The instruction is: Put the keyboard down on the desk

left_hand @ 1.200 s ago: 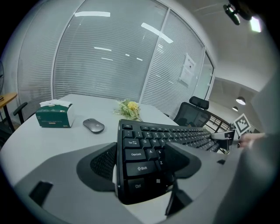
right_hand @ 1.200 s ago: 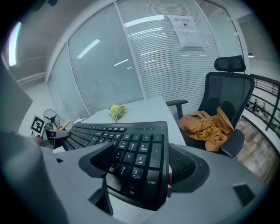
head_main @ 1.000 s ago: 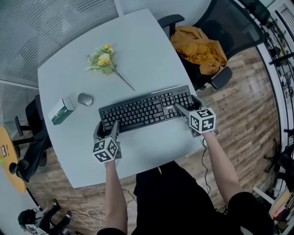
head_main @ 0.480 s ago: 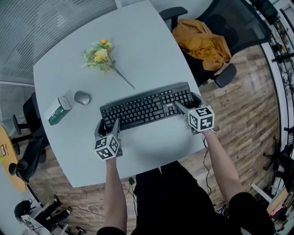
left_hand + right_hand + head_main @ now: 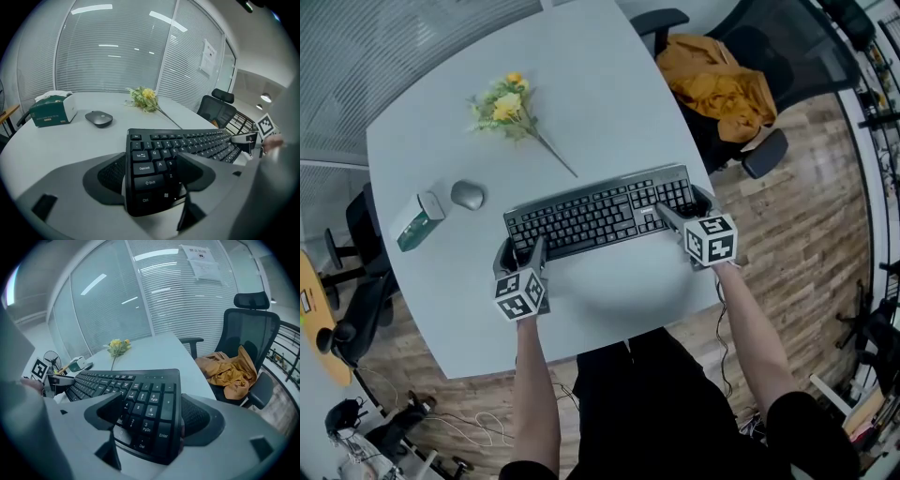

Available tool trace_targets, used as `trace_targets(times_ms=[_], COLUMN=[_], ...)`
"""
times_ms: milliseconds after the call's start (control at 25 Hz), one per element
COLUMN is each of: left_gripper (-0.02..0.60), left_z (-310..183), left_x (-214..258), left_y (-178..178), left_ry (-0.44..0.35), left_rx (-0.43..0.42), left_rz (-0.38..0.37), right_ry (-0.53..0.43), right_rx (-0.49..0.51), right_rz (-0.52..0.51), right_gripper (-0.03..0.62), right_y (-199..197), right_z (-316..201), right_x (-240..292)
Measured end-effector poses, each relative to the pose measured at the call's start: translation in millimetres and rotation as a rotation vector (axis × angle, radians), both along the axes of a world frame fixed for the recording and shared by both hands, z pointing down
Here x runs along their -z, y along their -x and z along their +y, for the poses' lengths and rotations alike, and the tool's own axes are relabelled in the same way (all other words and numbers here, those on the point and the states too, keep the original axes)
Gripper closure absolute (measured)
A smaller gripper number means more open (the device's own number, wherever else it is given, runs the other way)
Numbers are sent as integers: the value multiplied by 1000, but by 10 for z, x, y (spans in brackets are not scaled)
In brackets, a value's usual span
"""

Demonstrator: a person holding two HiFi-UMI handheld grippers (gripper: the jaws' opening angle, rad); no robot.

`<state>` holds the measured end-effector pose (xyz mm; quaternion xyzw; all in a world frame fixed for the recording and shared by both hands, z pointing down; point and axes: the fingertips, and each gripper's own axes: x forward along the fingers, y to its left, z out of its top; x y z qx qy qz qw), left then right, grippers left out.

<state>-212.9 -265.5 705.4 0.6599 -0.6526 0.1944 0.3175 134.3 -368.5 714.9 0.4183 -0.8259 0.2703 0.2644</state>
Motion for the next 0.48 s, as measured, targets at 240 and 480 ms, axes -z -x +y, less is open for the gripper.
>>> trace_targets(times_ms=[240, 480], left_gripper=[245, 245], left_z=[38, 43], left_x=[-45, -55], left_y=[-23, -13], left_ry=[13, 15], left_rx=[12, 14], left_rz=[-16, -17], right_ry=[14, 15], right_rx=[8, 11], right_rz=[7, 11], right_gripper=[191, 191], right_y=[-7, -2], right_z=[1, 3], right_x=[-49, -65])
